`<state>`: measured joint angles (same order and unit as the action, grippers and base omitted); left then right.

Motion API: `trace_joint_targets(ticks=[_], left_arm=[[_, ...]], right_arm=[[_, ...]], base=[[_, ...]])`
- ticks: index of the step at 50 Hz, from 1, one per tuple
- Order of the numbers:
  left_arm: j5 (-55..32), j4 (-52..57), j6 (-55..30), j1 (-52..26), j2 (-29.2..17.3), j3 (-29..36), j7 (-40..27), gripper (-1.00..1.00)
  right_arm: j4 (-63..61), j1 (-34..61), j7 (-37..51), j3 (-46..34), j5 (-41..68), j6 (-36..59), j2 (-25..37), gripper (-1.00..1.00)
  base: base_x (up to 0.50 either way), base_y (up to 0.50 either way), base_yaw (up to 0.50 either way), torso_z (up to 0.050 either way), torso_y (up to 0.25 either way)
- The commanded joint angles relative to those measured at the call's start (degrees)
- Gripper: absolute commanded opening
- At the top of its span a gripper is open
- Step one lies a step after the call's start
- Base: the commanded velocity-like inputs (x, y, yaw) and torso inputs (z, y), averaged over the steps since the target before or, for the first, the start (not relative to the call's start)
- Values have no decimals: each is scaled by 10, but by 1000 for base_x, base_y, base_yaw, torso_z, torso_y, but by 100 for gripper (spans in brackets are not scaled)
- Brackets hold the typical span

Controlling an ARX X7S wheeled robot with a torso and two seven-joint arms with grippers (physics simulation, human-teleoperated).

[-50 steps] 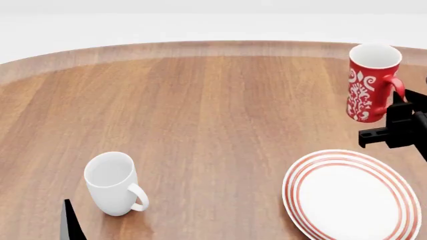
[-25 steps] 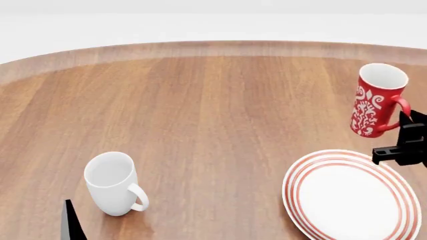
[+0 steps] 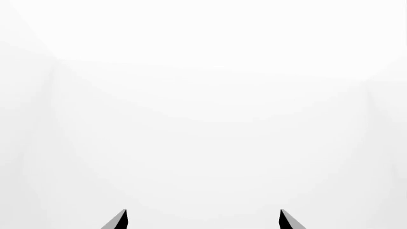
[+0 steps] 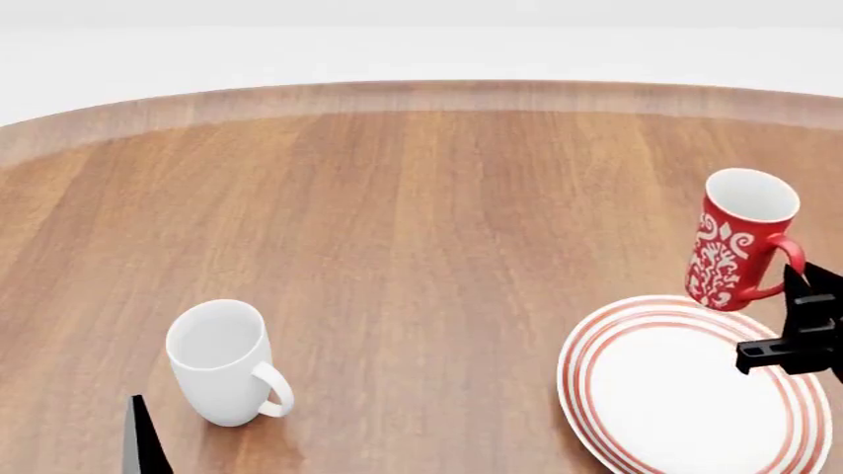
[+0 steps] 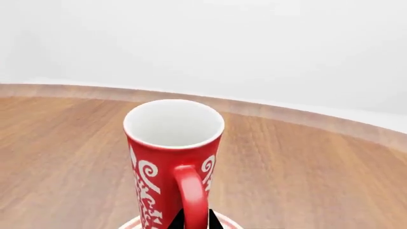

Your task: Pick up the red mug and put it on the plate

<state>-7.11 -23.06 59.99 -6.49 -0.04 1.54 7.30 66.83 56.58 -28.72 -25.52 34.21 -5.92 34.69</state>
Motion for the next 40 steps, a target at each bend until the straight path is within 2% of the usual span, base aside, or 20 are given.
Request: trace_joint_targets(ticks=[1,7,9,10,17,25,29,40], left_arm=[[0,1,0,0,0,0,2,100],[-1,2,0,0,0,0,1,100],[-1,0,0,0,0,0,1,100],[-1,0,0,0,0,0,1,100],[-1,1,0,0,0,0,2,100],[-3,2,0,0,0,0,2,100],[-4,1,0,0,0,1,3,100],[-3,-1,0,0,0,1,4,100]], right_arm=[[65,14,-22,23,3,-56,-20,-100],[68,25,17,37,-6,-44,-28,-100],[-103,-37,65,38,17,25,13,-100],[-120,-42,69,39,18,29,15,-100],[-126,-30,68,40,23,47,19,-100],[34,48,7,16,-19,-19,-30,-100],[80,59,-4,22,-28,-41,-43,-100],[81,30,-8,137,-119,-23,-50,-100]], base=[[0,0,0,0,0],[0,0,0,0,0],[0,0,0,0,0],[0,0,0,0,0],[0,0,0,0,0],[0,0,0,0,0],[0,0,0,0,3],[0,0,0,0,0]])
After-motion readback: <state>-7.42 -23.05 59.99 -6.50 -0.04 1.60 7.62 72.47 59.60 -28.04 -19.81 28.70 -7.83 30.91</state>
